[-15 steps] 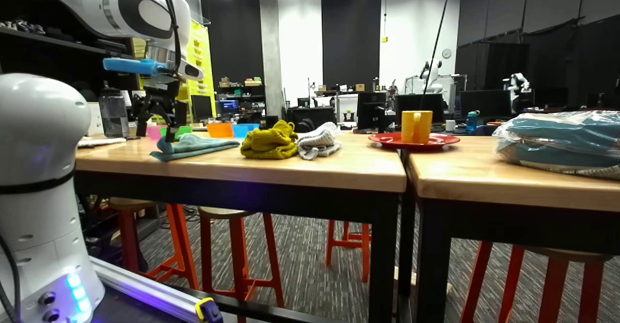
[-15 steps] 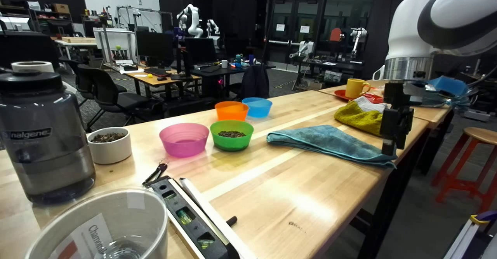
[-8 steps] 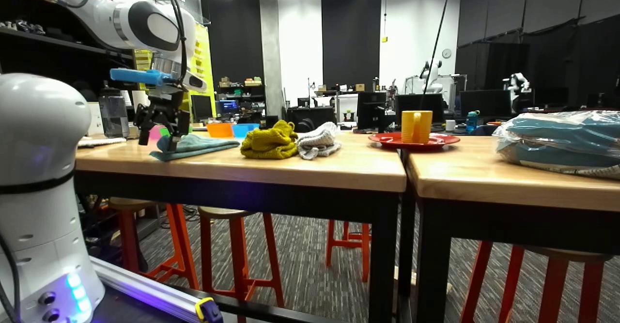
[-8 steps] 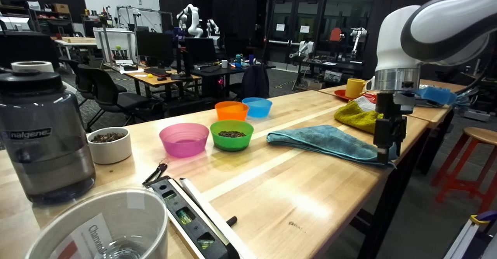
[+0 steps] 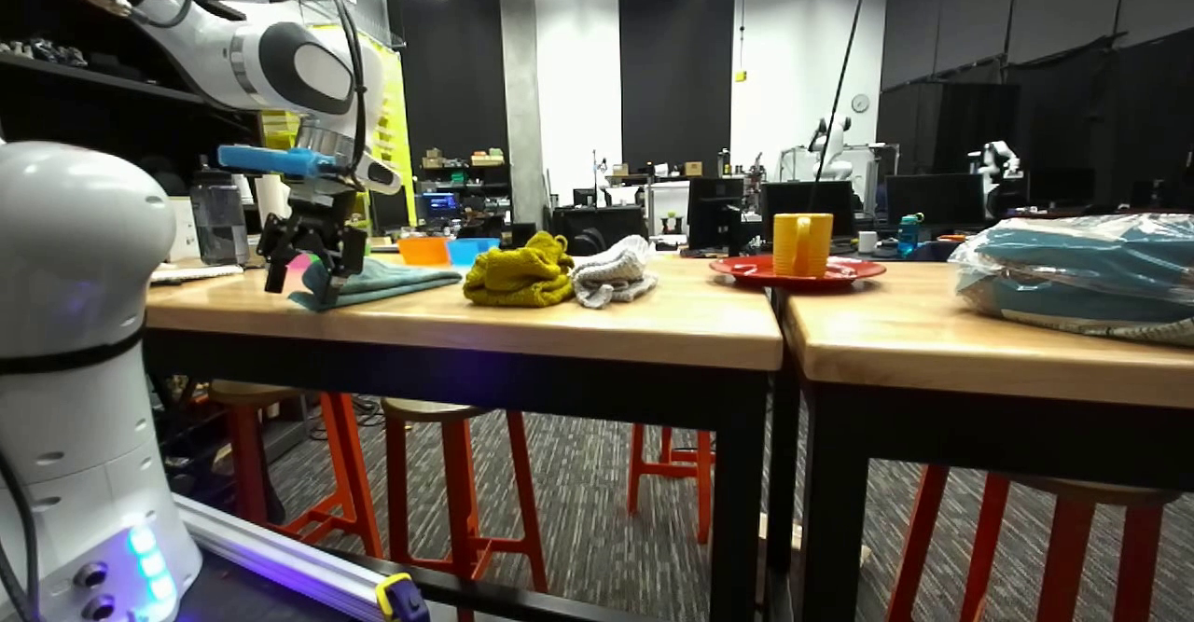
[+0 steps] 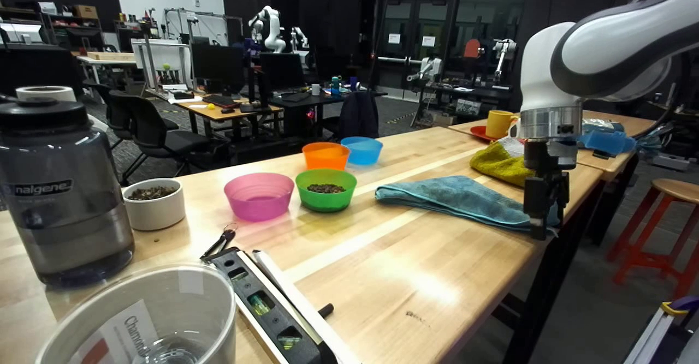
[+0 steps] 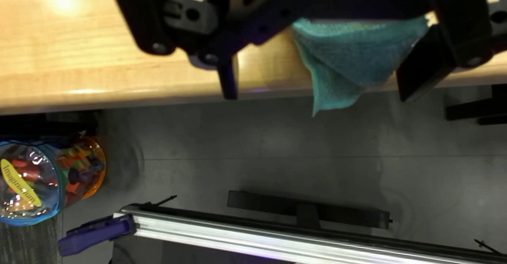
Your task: Fold the blue towel
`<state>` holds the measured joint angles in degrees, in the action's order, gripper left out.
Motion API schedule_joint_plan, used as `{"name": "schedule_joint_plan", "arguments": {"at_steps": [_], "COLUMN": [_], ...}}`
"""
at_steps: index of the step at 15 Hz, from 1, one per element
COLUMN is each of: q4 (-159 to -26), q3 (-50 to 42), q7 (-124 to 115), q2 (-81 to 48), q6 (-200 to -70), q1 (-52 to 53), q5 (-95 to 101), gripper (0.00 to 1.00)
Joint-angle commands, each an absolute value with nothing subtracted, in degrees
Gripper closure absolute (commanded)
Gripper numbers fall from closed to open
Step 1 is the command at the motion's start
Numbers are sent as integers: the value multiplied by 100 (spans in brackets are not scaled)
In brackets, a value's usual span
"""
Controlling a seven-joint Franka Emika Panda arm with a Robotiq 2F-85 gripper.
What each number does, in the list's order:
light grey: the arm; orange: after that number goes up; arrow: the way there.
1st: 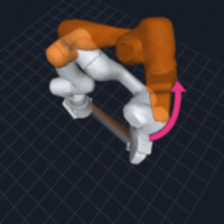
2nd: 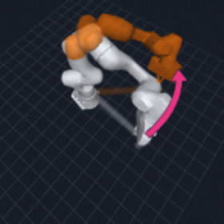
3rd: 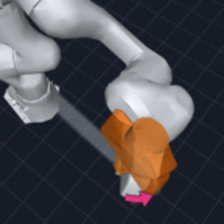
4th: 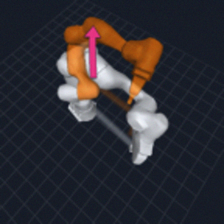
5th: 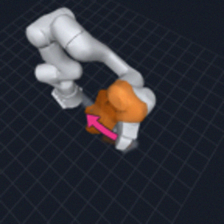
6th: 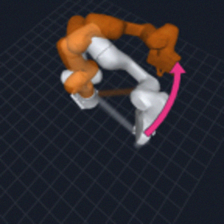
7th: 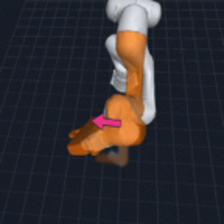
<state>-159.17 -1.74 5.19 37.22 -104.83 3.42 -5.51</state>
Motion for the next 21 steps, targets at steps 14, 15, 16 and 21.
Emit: {"name": "schedule_joint_plan", "arguments": {"at_steps": [14, 15, 16, 21], "q4": [-15893, -15883, -15881, -15907], "q3": [-103, -105, -103, -76], "q7": [500, 505, 520, 613], "q2": [3897, 3947, 4028, 4335], "q6": [-10361, -10356, -10353, -10429], "q1": [256, 258, 258, 282], "q5": [-342, -337, -307, -27], "gripper": [100, 99, 99, 99]}}
